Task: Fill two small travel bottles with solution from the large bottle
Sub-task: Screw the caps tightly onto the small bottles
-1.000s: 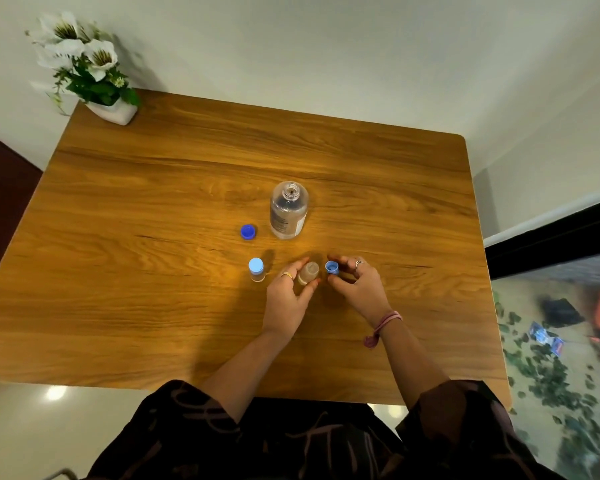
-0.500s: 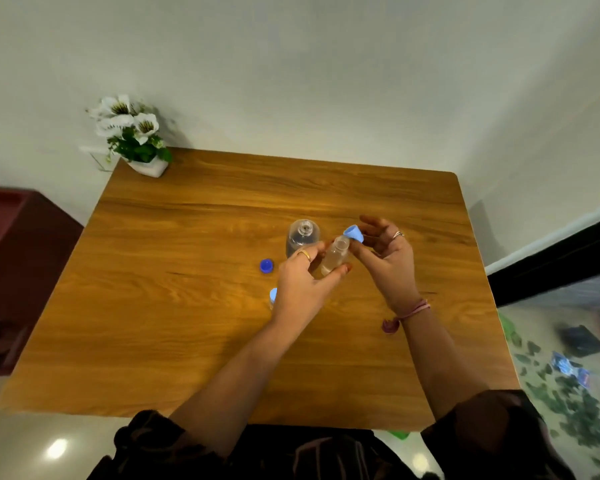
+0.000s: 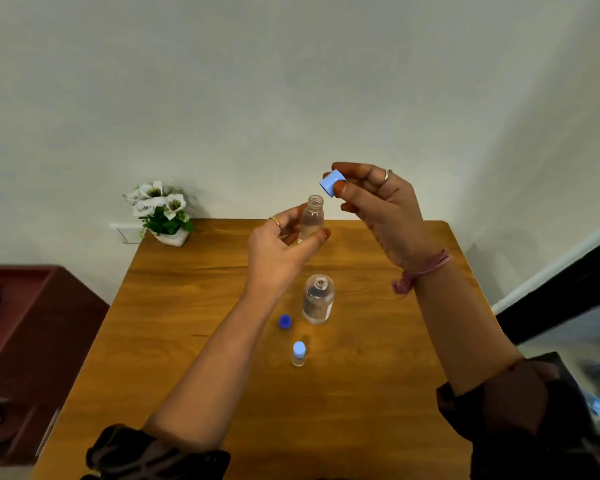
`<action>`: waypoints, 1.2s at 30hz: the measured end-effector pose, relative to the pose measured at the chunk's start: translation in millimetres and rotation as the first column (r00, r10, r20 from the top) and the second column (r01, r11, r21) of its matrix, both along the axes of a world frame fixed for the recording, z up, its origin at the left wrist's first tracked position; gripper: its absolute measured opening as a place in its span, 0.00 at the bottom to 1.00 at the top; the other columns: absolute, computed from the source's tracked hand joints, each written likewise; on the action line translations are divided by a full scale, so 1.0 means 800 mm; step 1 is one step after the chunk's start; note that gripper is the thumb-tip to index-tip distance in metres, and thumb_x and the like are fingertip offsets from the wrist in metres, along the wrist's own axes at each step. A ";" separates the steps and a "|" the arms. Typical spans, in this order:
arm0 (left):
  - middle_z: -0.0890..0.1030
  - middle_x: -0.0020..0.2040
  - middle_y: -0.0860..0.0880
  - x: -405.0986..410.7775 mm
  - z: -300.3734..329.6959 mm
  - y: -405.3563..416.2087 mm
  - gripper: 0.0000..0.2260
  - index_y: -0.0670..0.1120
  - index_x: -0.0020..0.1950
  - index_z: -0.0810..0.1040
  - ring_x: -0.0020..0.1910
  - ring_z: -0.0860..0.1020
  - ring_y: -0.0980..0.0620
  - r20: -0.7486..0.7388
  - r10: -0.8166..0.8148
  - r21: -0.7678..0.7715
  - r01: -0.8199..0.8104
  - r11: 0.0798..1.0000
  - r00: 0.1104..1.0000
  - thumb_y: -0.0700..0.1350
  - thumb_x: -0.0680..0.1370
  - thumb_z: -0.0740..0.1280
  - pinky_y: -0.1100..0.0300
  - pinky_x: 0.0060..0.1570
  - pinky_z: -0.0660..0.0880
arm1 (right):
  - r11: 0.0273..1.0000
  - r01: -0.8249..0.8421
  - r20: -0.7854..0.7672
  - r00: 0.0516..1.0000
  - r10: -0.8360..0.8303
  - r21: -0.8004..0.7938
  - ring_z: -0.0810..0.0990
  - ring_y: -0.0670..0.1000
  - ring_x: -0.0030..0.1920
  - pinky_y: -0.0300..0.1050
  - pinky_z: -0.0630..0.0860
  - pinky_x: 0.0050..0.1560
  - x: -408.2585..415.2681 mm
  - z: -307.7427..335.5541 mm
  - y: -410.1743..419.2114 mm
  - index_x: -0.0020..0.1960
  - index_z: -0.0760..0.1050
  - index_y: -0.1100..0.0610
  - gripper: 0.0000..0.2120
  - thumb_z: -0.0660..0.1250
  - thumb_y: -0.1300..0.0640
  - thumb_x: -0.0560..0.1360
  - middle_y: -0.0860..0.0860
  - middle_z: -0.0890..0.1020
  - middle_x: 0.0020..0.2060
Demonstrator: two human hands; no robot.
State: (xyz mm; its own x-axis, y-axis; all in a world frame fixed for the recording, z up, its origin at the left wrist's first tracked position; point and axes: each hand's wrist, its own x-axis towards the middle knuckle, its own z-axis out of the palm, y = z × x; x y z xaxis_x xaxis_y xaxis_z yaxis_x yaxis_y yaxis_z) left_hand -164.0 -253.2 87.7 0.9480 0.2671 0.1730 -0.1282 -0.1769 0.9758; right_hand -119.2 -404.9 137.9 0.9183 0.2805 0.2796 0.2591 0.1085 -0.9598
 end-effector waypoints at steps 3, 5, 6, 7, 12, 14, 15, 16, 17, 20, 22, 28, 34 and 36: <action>0.83 0.47 0.60 0.007 0.025 0.012 0.19 0.49 0.59 0.80 0.46 0.81 0.65 0.043 0.007 0.016 -0.008 1.000 0.999 0.44 0.70 0.77 0.74 0.46 0.75 | 0.999 -0.010 0.047 0.999 0.012 -0.039 0.82 0.47 0.52 0.38 0.77 0.46 0.006 0.026 0.019 0.59 0.78 0.55 0.12 0.67 0.62 0.75 0.52 0.84 0.52; 0.83 0.49 0.57 0.010 0.039 0.020 0.20 0.49 0.61 0.80 0.49 0.80 0.62 0.060 0.015 0.040 -0.017 0.999 0.998 0.46 0.70 0.77 0.75 0.46 0.75 | 0.997 -0.017 0.088 0.996 0.024 -0.076 0.82 0.47 0.52 0.38 0.77 0.46 0.009 0.040 0.027 0.59 0.78 0.56 0.13 0.67 0.62 0.76 0.53 0.84 0.52; 0.83 0.49 0.56 0.011 0.045 0.023 0.20 0.48 0.61 0.80 0.50 0.80 0.61 0.070 0.018 0.044 -0.021 0.999 0.997 0.46 0.70 0.76 0.75 0.46 0.75 | 0.996 -0.022 0.109 0.994 0.032 -0.090 0.82 0.47 0.52 0.38 0.77 0.46 0.010 0.047 0.031 0.59 0.78 0.56 0.13 0.67 0.62 0.76 0.53 0.83 0.52; 0.83 0.50 0.55 0.011 0.051 0.027 0.20 0.48 0.61 0.80 0.50 0.80 0.61 0.080 0.017 0.046 -0.021 0.999 0.997 0.46 0.70 0.76 0.76 0.46 0.74 | 0.994 -0.026 0.130 0.991 0.040 -0.103 0.81 0.48 0.52 0.39 0.78 0.46 0.011 0.053 0.033 0.59 0.78 0.55 0.13 0.67 0.61 0.76 0.53 0.83 0.52; 0.84 0.49 0.53 0.012 0.073 0.041 0.18 0.47 0.59 0.81 0.49 0.81 0.57 0.112 0.008 0.031 -0.012 0.999 0.994 0.46 0.70 0.77 0.68 0.49 0.77 | 0.973 -0.009 0.266 0.961 0.072 -0.231 0.81 0.52 0.54 0.43 0.79 0.50 0.013 0.083 0.041 0.59 0.78 0.50 0.13 0.68 0.59 0.75 0.50 0.83 0.53; 0.85 0.49 0.52 0.012 0.080 0.046 0.18 0.46 0.59 0.82 0.49 0.81 0.54 0.127 0.008 0.032 -0.012 0.999 0.992 0.46 0.70 0.77 0.66 0.49 0.78 | 0.958 0.016 0.317 0.945 0.078 -0.285 0.80 0.51 0.54 0.45 0.77 0.54 0.014 0.093 0.043 0.59 0.78 0.49 0.13 0.68 0.58 0.75 0.49 0.83 0.54; 0.85 0.49 0.52 0.011 0.083 0.047 0.18 0.47 0.59 0.82 0.49 0.81 0.55 0.134 0.008 0.039 -0.014 0.999 0.991 0.46 0.70 0.76 0.69 0.47 0.77 | 0.951 0.027 0.335 0.939 0.082 -0.309 0.80 0.50 0.54 0.47 0.77 0.55 0.015 0.098 0.043 0.59 0.78 0.49 0.13 0.68 0.58 0.75 0.49 0.83 0.54; 0.84 0.49 0.52 0.011 0.087 0.049 0.18 0.47 0.59 0.82 0.48 0.81 0.56 0.142 0.010 0.044 -0.017 0.999 0.990 0.47 0.70 0.76 0.72 0.45 0.76 | 0.943 0.034 0.349 0.933 0.088 -0.330 0.80 0.50 0.54 0.48 0.76 0.56 0.015 0.103 0.045 0.59 0.78 0.50 0.13 0.68 0.57 0.75 0.49 0.83 0.54; 0.84 0.48 0.53 0.012 0.090 0.050 0.18 0.47 0.59 0.82 0.48 0.81 0.56 0.149 0.010 0.045 -0.017 0.999 0.989 0.47 0.70 0.76 0.74 0.43 0.75 | 0.936 0.039 0.361 0.928 0.096 -0.349 0.80 0.49 0.54 0.49 0.76 0.56 0.016 0.108 0.046 0.60 0.78 0.50 0.13 0.68 0.57 0.75 0.49 0.83 0.54; 0.84 0.47 0.55 0.012 0.100 0.055 0.17 0.48 0.58 0.82 0.46 0.81 0.58 0.167 0.003 0.036 -0.009 0.999 0.986 0.47 0.70 0.76 0.75 0.41 0.75 | 0.913 0.047 0.385 0.915 0.124 -0.406 0.79 0.45 0.54 0.44 0.76 0.59 0.014 0.124 0.051 0.61 0.76 0.49 0.14 0.68 0.57 0.76 0.47 0.82 0.54; 0.84 0.46 0.55 0.012 0.108 0.057 0.16 0.48 0.57 0.82 0.46 0.81 0.58 0.182 -0.007 0.030 0.002 1.000 0.983 0.47 0.70 0.76 0.73 0.42 0.76 | 0.890 0.050 0.400 0.904 0.153 -0.452 0.79 0.44 0.55 0.39 0.75 0.59 0.012 0.137 0.053 0.62 0.75 0.49 0.15 0.67 0.57 0.76 0.46 0.82 0.54; 0.84 0.41 0.60 0.011 0.126 0.065 0.13 0.53 0.54 0.83 0.43 0.81 0.62 0.227 -0.004 0.023 -0.001 1.000 0.974 0.47 0.70 0.76 0.73 0.40 0.76 | 0.835 0.055 0.423 0.879 0.219 -0.547 0.79 0.41 0.53 0.36 0.75 0.57 0.008 0.168 0.058 0.62 0.75 0.52 0.14 0.66 0.58 0.77 0.45 0.81 0.53; 0.84 0.39 0.62 0.010 0.133 0.074 0.13 0.53 0.54 0.82 0.42 0.82 0.62 0.262 0.002 0.022 -0.008 1.000 0.965 0.45 0.70 0.76 0.73 0.40 0.76 | 0.830 0.126 0.463 0.869 0.171 -0.543 0.79 0.40 0.47 0.31 0.75 0.50 0.005 0.176 0.069 0.59 0.78 0.52 0.14 0.69 0.56 0.74 0.42 0.81 0.49; 0.83 0.40 0.62 0.009 0.135 0.076 0.14 0.51 0.55 0.83 0.42 0.82 0.62 0.269 0.007 0.019 -0.013 1.000 0.963 0.45 0.70 0.76 0.74 0.40 0.75 | 0.839 0.156 0.484 0.864 0.141 -0.522 0.78 0.36 0.43 0.29 0.74 0.46 0.003 0.177 0.073 0.57 0.79 0.53 0.13 0.71 0.55 0.73 0.41 0.81 0.46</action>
